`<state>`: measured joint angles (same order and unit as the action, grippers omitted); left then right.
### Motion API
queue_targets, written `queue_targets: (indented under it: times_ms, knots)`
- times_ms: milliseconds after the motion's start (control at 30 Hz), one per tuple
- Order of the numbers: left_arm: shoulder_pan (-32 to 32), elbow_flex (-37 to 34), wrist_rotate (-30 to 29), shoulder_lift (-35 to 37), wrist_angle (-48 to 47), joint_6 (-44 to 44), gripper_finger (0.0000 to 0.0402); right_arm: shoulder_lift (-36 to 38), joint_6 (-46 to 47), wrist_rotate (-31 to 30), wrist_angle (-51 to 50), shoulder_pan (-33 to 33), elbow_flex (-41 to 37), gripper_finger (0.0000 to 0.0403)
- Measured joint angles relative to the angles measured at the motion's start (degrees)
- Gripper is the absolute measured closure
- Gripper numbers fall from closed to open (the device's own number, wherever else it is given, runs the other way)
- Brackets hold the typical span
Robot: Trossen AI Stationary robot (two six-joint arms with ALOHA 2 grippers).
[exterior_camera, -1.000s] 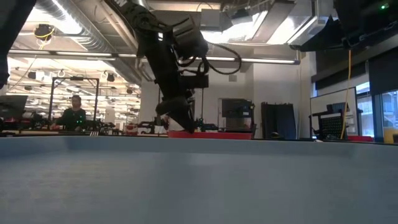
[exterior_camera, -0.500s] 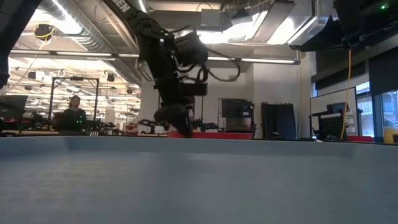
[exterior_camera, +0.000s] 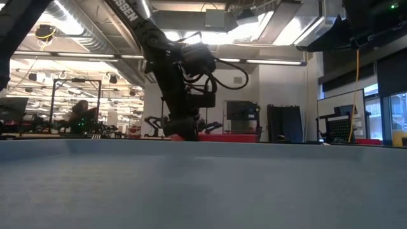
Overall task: Pick and place plate/cup/fork/spoon on tray
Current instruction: Put the pink plate on the blue serving tray
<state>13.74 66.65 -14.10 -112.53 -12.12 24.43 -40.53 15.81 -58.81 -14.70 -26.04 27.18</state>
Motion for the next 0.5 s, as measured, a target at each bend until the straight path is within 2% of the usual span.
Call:
queue_targets:
  times_ms: [100,267,500]
  knots:
    - [-1.07,0.04,-2.31,0.04,0.02,-0.46,0.0391,0.06,-0.78,0.00,0.02,0.00,0.00,0.0387]
    - [-3.85,0.04,-4.30,0.49,-0.55,-1.73,0.0397,0.06,-1.33,-0.01,0.14,0.00,0.00,0.0387]
    - [-12.15,-0.04,-3.70,7.00,-4.57,-7.33,0.0398,0.08,-1.27,0.00,0.13,0.00,0.00,0.0387]
